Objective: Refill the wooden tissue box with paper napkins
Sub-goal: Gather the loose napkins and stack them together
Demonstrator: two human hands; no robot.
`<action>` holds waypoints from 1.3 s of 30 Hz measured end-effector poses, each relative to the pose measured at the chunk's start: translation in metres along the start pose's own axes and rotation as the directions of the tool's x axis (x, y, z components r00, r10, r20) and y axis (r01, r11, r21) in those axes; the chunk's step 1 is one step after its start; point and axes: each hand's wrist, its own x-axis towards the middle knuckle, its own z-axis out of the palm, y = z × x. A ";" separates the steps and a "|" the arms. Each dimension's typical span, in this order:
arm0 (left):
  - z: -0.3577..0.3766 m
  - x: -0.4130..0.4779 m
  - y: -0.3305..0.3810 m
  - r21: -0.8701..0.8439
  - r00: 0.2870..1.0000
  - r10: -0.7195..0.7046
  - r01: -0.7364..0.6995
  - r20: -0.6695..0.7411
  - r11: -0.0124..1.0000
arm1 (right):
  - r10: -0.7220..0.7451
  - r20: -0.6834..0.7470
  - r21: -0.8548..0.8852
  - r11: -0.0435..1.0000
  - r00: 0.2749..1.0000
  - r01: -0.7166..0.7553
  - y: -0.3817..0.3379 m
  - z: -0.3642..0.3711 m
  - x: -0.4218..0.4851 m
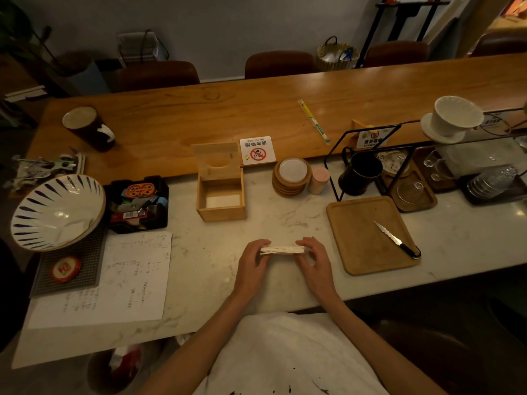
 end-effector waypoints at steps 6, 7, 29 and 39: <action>-0.003 0.004 0.004 0.008 1.000 0.003 -0.003 0.027 1.000 | 0.001 0.003 -0.031 1.000 1.000 -0.001 -0.002 -0.002 0.002; -0.004 0.004 0.003 -0.001 1.000 -0.014 0.015 0.027 1.000 | 0.012 -0.002 -0.027 1.000 1.000 -0.012 -0.002 -0.002 0.002; -0.014 0.007 0.003 0.003 0.982 -0.137 0.138 0.129 0.990 | 0.080 -0.037 0.055 0.995 0.996 -0.078 -0.010 -0.005 0.005; -0.030 0.018 0.027 -0.234 0.868 -0.400 0.472 0.295 0.850 | 0.339 0.300 0.209 0.889 0.892 -0.408 -0.018 -0.021 0.016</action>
